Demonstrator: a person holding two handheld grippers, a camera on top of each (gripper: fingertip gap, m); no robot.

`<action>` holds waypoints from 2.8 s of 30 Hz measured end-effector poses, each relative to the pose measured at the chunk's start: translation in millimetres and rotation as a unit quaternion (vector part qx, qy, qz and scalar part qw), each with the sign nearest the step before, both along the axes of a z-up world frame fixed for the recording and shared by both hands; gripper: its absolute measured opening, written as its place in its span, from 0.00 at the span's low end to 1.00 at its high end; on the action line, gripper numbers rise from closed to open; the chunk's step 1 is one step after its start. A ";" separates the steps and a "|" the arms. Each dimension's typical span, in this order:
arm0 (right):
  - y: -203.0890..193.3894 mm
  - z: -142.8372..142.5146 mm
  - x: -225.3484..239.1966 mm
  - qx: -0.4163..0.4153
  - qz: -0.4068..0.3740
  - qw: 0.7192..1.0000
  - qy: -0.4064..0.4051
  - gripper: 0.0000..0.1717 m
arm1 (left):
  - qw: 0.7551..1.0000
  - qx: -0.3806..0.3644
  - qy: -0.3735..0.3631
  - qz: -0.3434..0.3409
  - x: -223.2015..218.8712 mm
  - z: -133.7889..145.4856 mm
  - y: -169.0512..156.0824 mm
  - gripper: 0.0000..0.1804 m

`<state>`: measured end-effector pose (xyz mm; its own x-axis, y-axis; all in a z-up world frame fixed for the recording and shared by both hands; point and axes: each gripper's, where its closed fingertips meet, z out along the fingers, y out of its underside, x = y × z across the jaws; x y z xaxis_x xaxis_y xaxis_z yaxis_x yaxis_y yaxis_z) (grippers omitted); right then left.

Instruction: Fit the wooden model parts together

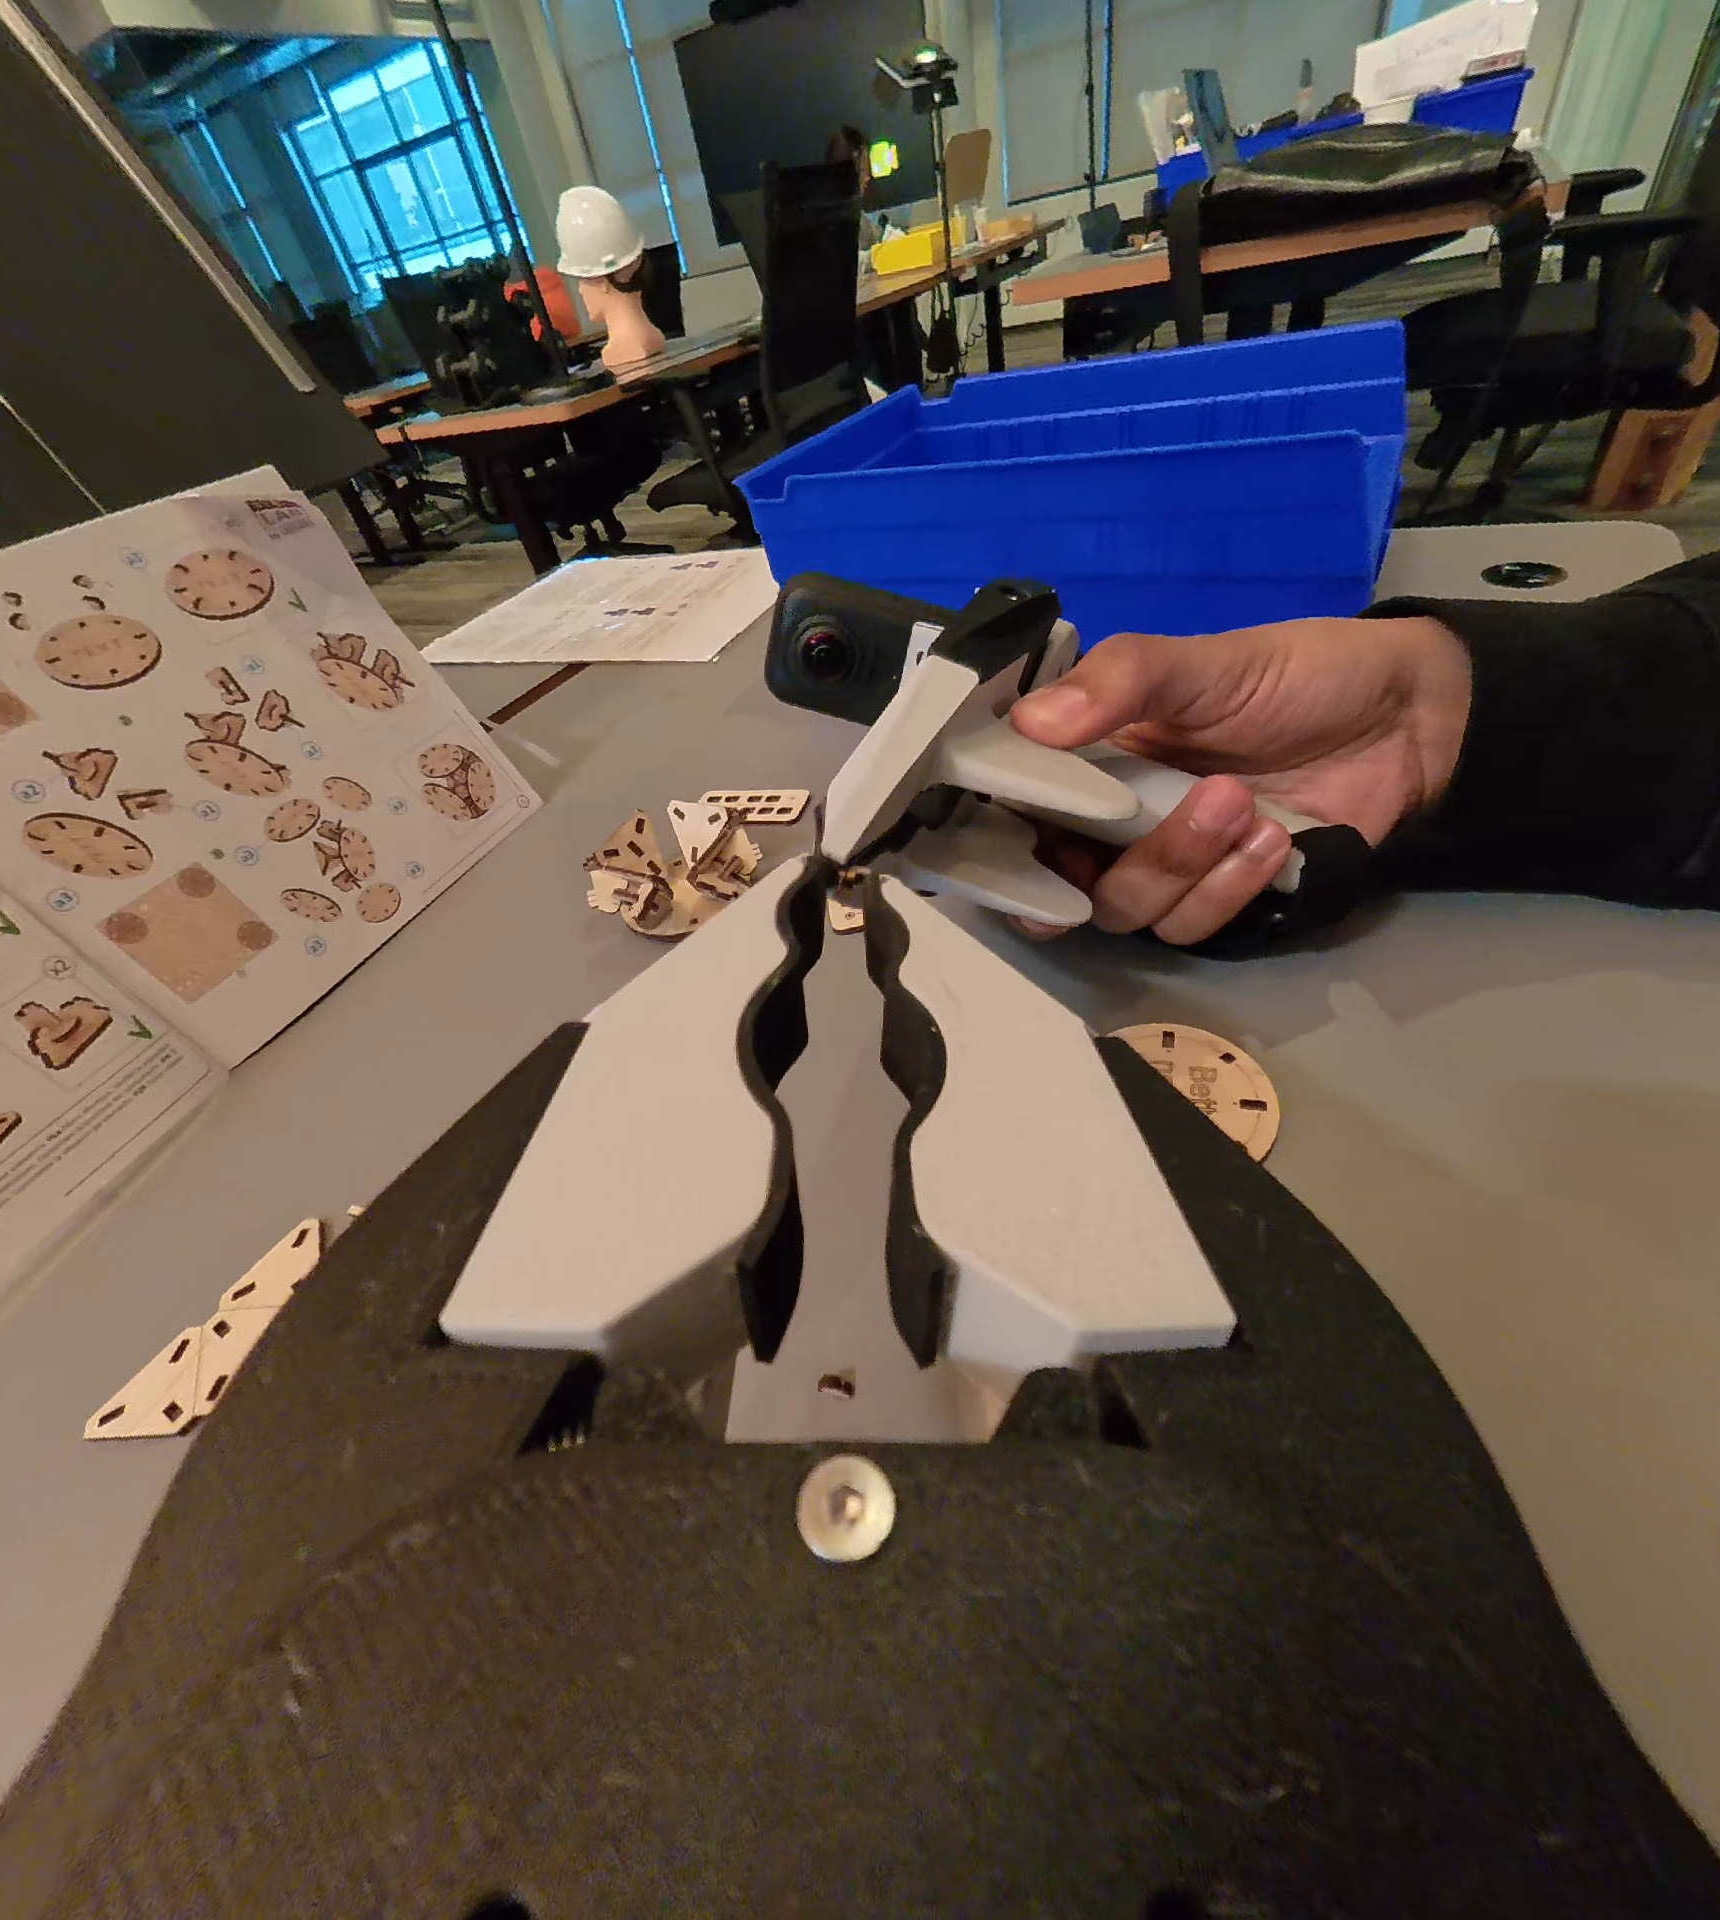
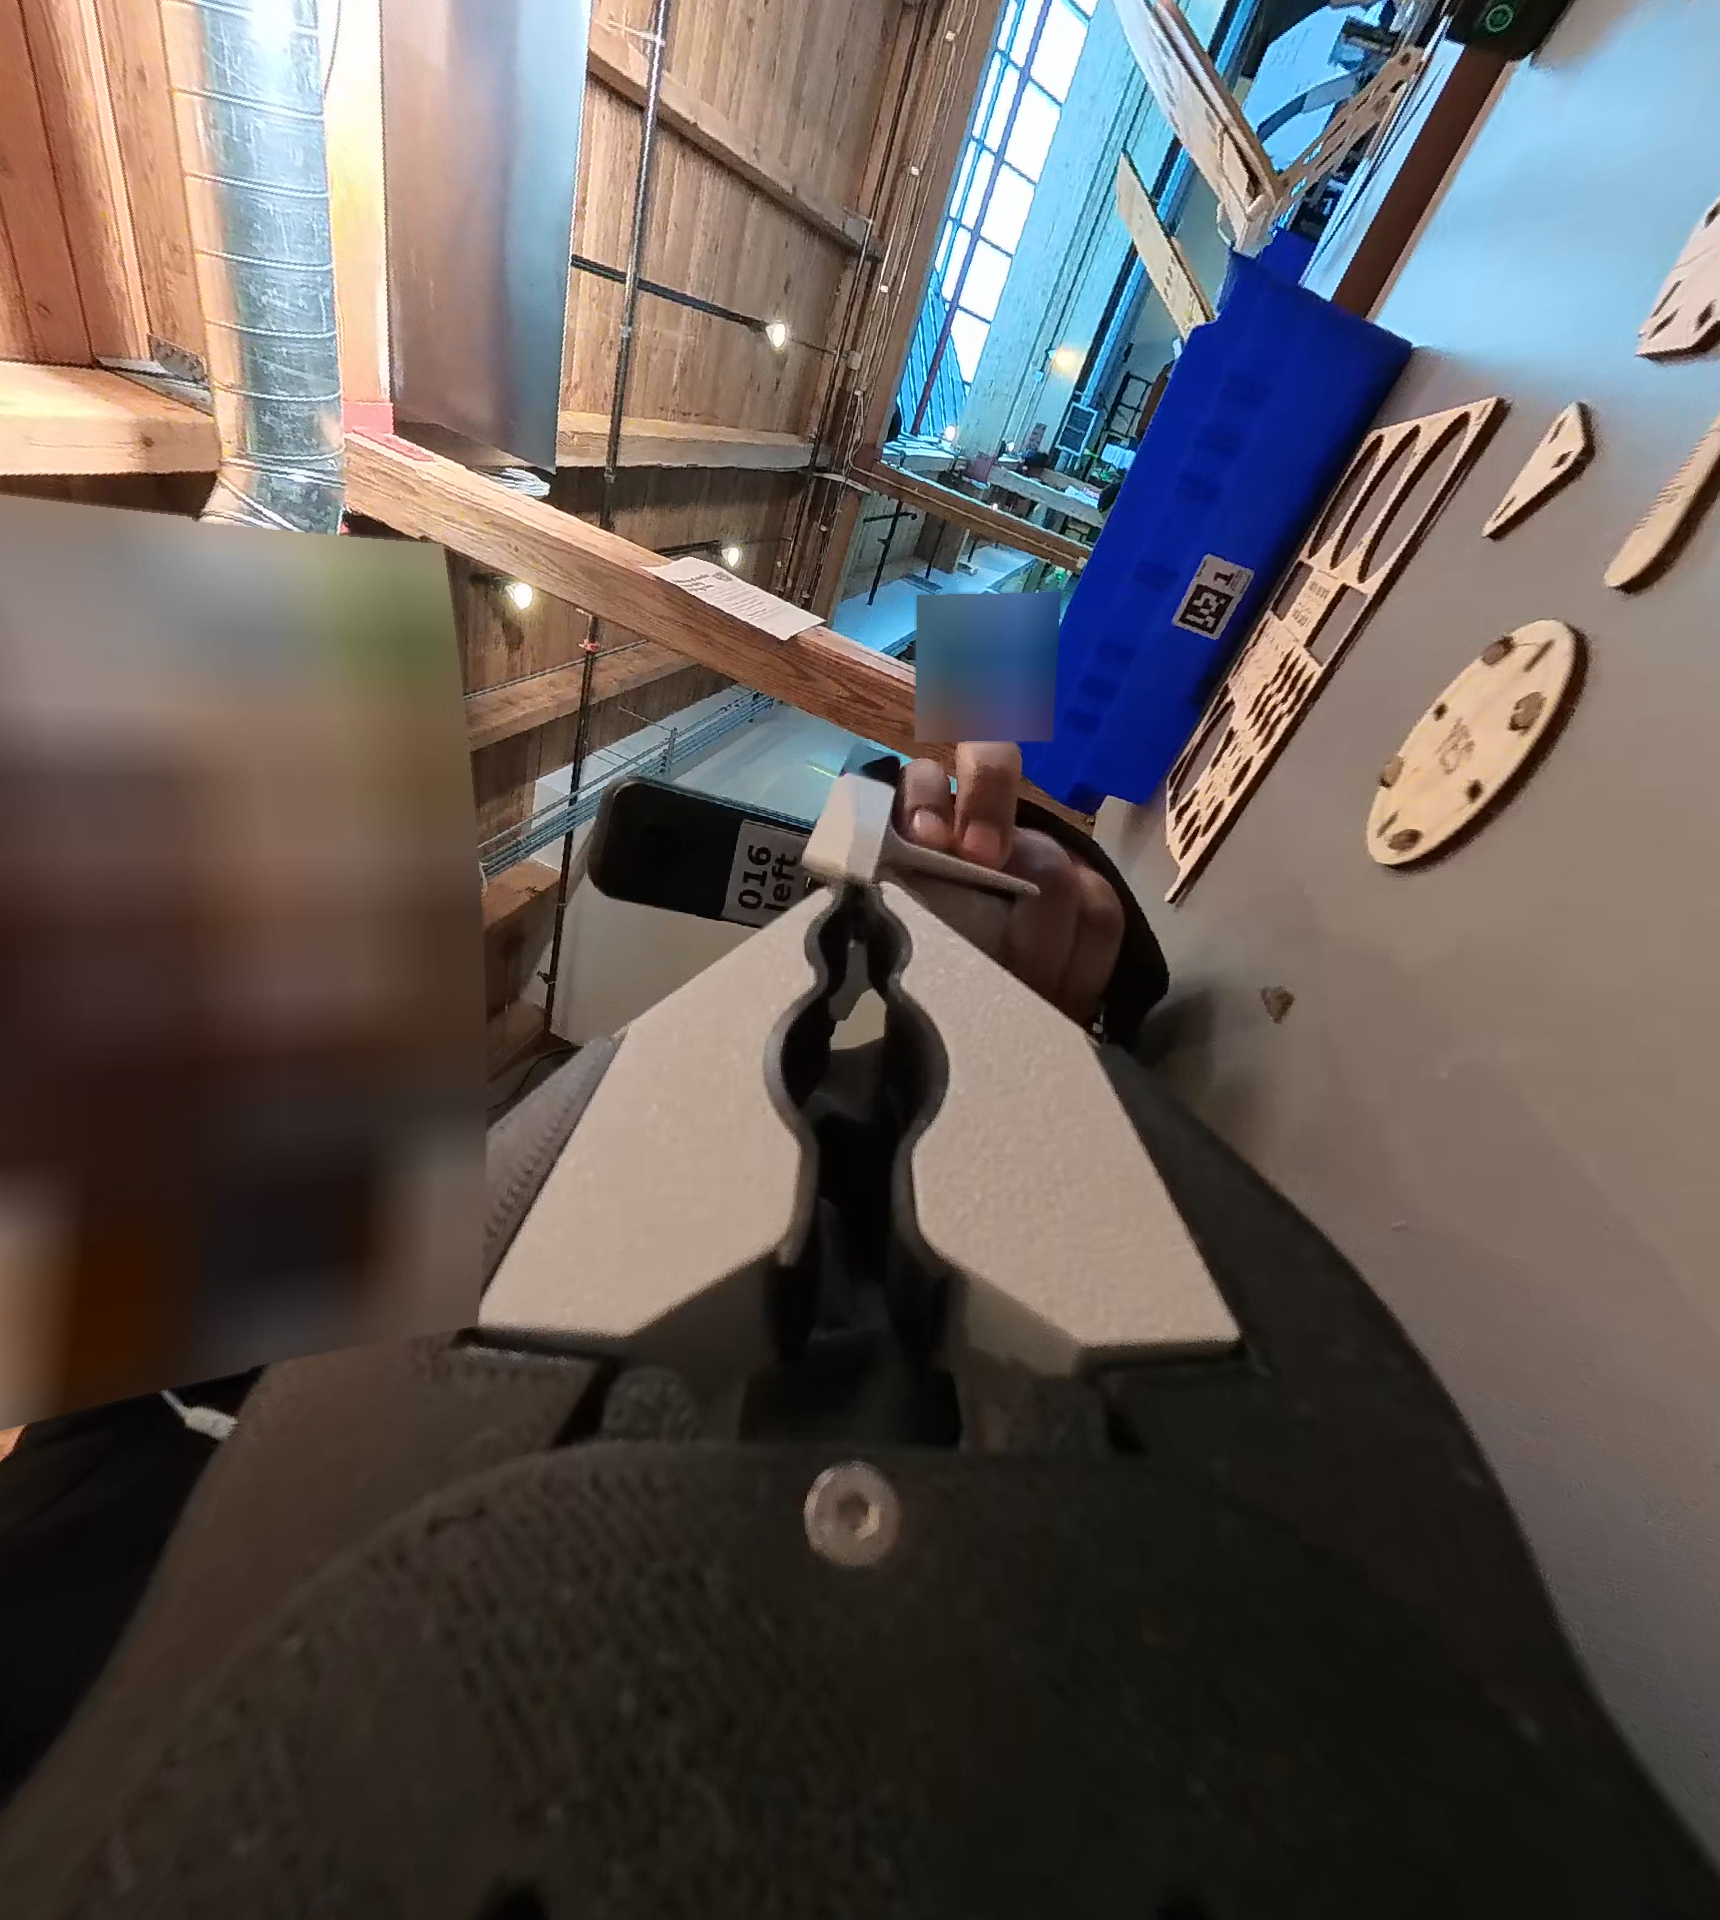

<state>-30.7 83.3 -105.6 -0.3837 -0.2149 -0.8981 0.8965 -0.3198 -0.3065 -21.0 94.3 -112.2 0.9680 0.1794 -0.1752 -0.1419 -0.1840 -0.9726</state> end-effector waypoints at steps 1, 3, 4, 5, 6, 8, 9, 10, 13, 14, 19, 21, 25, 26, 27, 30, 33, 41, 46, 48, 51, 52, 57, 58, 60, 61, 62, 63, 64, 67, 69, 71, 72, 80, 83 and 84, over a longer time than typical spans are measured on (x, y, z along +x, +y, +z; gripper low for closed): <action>-0.1 0.1 -0.1 0.000 -0.001 1.000 0.000 0.00 | 1.000 0.000 0.003 0.002 -0.3 0.3 -0.2 0.02; 0.1 0.4 -0.2 -0.001 -0.002 1.000 0.000 0.00 | 1.000 0.002 0.005 0.002 0.0 1.4 -0.6 0.00; 0.2 0.7 0.0 -0.001 -0.001 1.000 0.000 0.00 | 1.000 0.003 0.004 0.001 0.2 1.9 -0.7 0.00; 0.1 0.8 0.0 -0.001 -0.002 1.000 0.000 0.00 | 1.000 0.003 0.004 0.001 0.2 1.8 -0.8 0.00; 0.0 0.7 -0.1 0.000 -0.003 1.000 0.000 0.00 | 1.000 0.002 0.002 0.000 0.0 1.7 -1.0 0.00; -0.3 1.4 0.0 0.000 -0.003 1.000 0.001 0.00 | 1.000 0.004 -0.004 -0.002 0.2 2.4 -1.5 0.00; -0.6 2.0 0.1 0.000 -0.004 1.000 0.003 0.00 | 1.000 0.005 -0.007 -0.004 0.3 3.2 -1.8 0.00; -0.5 3.0 0.0 -0.001 -0.006 1.000 0.006 0.00 | 1.000 0.008 -0.008 -0.004 0.2 4.4 -2.3 0.00; 7.6 7.2 -5.1 -0.004 -0.029 1.000 0.009 0.04 | 1.000 0.019 -0.003 0.005 -2.7 9.1 -5.0 0.00; 12.0 9.1 -6.4 0.000 -0.039 0.999 0.017 0.04 | 1.000 0.021 -0.003 0.007 -3.6 10.3 -5.7 0.00; 15.4 13.5 -2.8 0.051 -0.055 0.994 0.075 0.05 | 1.000 0.027 0.008 0.010 -3.0 12.3 -6.3 0.00; 9.9 11.8 0.9 0.073 -0.046 0.992 0.095 0.06 | 1.000 0.025 0.008 0.009 -2.9 10.0 -5.3 0.00; 2.8 6.3 5.8 0.108 -0.033 0.987 0.115 0.08 | 0.999 0.031 -0.015 -0.008 0.0 9.7 -3.8 0.00; 2.0 7.5 7.2 0.107 -0.030 0.987 0.119 0.08 | 0.999 0.037 -0.020 -0.014 1.9 11.5 -4.1 0.00; 1.6 9.1 8.3 0.105 -0.029 0.986 0.123 0.08 | 0.999 0.041 -0.024 -0.021 3.9 13.1 -4.3 0.00; 1.5 13.5 10.5 0.097 -0.028 0.986 0.134 0.04 | 0.998 0.049 -0.030 -0.034 7.9 16.7 -4.7 0.00; 0.8 12.6 11.0 0.096 -0.025 0.986 0.134 0.01 | 0.997 0.051 -0.043 -0.044 10.5 15.8 -3.7 0.00; -3.3 10.8 14.8 0.078 -0.003 0.990 0.117 0.01 | 0.996 0.051 -0.052 -0.044 9.4 14.9 -3.2 0.00; -2.8 12.4 14.6 0.090 -0.011 0.988 0.128 0.00 | 0.996 0.054 -0.051 -0.044 9.8 16.4 -3.7 0.00; -3.2 11.8 14.2 0.089 -0.012 0.988 0.124 0.00 | 0.996 0.053 -0.051 -0.044 9.5 16.1 -4.0 0.00; -2.4 9.2 12.5 0.087 -0.011 0.989 0.116 0.00 | 0.996 0.048 -0.055 -0.045 8.9 13.4 -3.3 0.00; -2.1 9.2 12.4 0.085 -0.011 0.990 0.115 0.02 | 0.996 0.047 -0.056 -0.047 9.2 13.0 -3.2 0.00; -1.7 6.7 11.7 0.097 -0.013 0.988 0.117 0.00 | 0.998 0.024 -0.040 -0.036 7.9 7.8 -2.1 0.00; -1.6 5.6 11.6 0.105 -0.014 0.987 0.120 0.00 | 0.998 0.019 -0.038 -0.035 7.8 6.6 -2.0 0.00; -0.1 6.1 10.4 0.108 -0.019 0.987 0.121 0.00 | 0.999 0.012 -0.039 -0.034 7.5 5.1 -1.5 0.00; 1.5 7.7 9.4 0.105 -0.024 0.987 0.121 0.00 | 0.999 0.009 -0.037 -0.031 6.2 4.1 -1.8 0.00; 3.7 9.2 8.3 0.102 -0.029 0.987 0.122 0.00 | 0.999 0.005 -0.036 -0.026 4.1 3.1 -2.3 0.00; 6.6 10.6 6.5 0.100 -0.037 0.987 0.122 0.00 | 0.999 0.003 -0.038 -0.021 1.6 2.1 -3.0 0.00; 10.4 12.5 4.4 0.099 -0.047 0.986 0.125 0.00 | 0.999 0.001 -0.043 -0.018 -0.2 1.2 -3.5 0.00; 24.7 20.3 -2.6 0.100 -0.088 0.981 0.139 0.00 | 0.998 -0.009 -0.062 -0.020 -1.8 -3.6 -3.1 0.00; 33.3 23.5 -6.3 0.110 -0.113 0.976 0.148 0.00 | 0.998 -0.017 -0.062 -0.025 0.0 -6.6 -2.0 0.00; 37.3 25.7 -7.0 0.123 -0.126 0.972 0.159 0.00 | 0.996 -0.028 -0.067 -0.042 6.3 -10.2 -0.1 0.00; 37.8 26.4 -7.1 0.131 -0.132 0.969 0.165 0.00 | 0.995 -0.037 -0.075 -0.061 13.0 -13.3 1.3 0.00; 28.9 19.0 -6.9 0.166 -0.131 0.962 0.175 0.03 | 0.921 -0.188 -0.172 -0.295 100.7 -54.4 -12.2 0.00; 28.6 18.4 -7.3 0.153 -0.127 0.966 0.165 0.03 | 0.900 -0.223 -0.199 -0.316 111.3 -64.4 -19.0 0.06; 29.4 18.9 -7.6 0.147 -0.127 0.968 0.162 0.04 | 0.893 -0.239 -0.210 -0.319 113.8 -68.7 -21.5 0.10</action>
<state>-38.3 112.7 -86.8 -0.6620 0.1694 -0.7301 0.6423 -0.3739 -0.6691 92.8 72.9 -180.9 0.8445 -0.4305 0.3184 -0.0076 -0.6042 -0.7968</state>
